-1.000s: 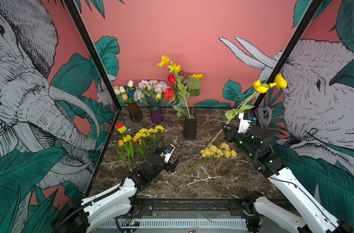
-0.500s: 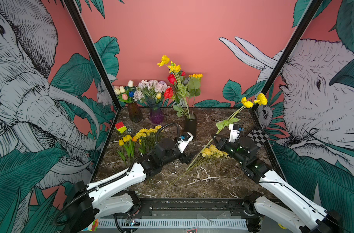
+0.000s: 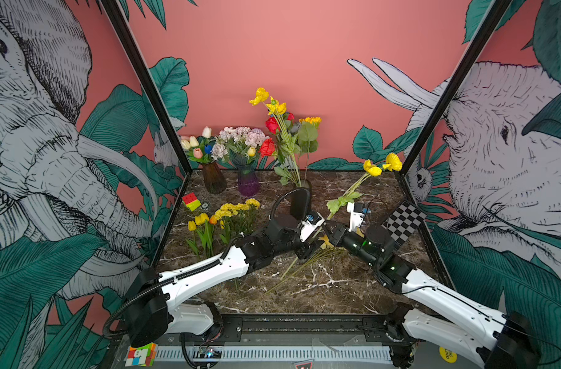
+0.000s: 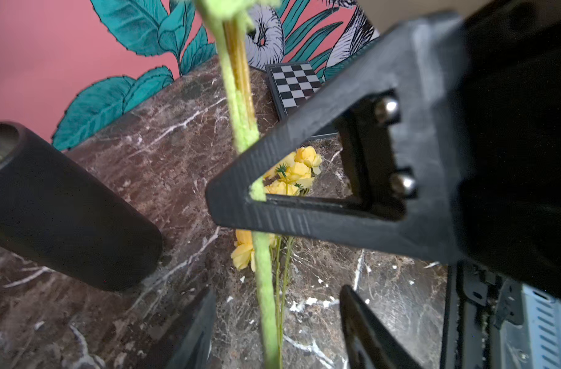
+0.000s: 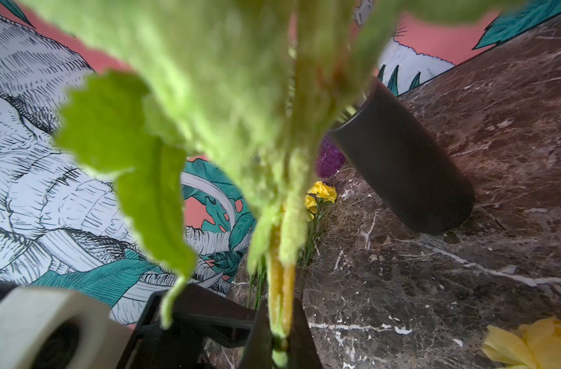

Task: Pick out yellow flowers from the vase
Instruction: Pick up the flower from the vase.

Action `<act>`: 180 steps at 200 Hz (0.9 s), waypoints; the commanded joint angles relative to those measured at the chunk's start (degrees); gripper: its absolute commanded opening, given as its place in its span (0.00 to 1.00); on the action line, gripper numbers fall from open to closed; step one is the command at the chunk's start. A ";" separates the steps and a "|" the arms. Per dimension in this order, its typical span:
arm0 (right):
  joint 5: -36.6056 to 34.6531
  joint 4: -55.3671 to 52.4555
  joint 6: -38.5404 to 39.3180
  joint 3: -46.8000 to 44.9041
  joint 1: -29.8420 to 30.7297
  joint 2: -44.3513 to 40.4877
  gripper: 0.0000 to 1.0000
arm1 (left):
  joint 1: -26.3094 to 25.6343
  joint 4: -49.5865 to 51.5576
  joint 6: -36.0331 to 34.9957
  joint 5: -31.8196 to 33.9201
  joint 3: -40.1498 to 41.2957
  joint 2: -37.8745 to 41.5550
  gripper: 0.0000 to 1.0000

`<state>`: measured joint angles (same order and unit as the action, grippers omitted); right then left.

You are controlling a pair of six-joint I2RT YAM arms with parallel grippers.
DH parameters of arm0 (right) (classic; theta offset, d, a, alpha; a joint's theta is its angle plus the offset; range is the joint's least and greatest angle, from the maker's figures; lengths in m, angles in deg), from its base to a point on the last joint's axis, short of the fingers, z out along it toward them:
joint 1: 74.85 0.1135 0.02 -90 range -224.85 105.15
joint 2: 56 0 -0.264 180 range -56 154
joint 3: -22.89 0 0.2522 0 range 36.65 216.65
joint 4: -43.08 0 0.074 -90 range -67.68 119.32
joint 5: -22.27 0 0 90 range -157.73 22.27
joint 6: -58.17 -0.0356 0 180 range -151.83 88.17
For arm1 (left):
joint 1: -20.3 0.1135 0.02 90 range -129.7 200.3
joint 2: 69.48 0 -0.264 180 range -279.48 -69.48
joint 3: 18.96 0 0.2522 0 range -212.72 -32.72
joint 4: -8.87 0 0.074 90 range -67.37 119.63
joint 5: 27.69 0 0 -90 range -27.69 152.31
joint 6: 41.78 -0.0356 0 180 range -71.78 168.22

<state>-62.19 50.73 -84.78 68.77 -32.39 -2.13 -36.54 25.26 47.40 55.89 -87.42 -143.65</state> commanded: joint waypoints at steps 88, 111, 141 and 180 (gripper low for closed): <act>-1.34 5.77 -0.51 -1.23 3.27 0.75 0.00 | 0.06 3.25 0.21 -0.65 -1.65 -0.37 0.06; -1.76 4.79 0.03 -0.80 3.29 0.46 0.00 | 0.06 3.58 0.31 0.08 -1.95 -0.37 0.03; -1.94 1.41 2.10 0.35 3.25 -0.61 0.08 | 0.06 5.15 0.56 3.20 -2.59 -0.28 0.00; -6.49 -8.96 10.31 2.75 3.25 -6.86 0.39 | 0.19 9.32 1.11 7.75 -3.76 0.76 0.00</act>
<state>-64.75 46.73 -81.17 68.25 -29.46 -4.16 -36.50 30.14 48.07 59.67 -88.97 -144.81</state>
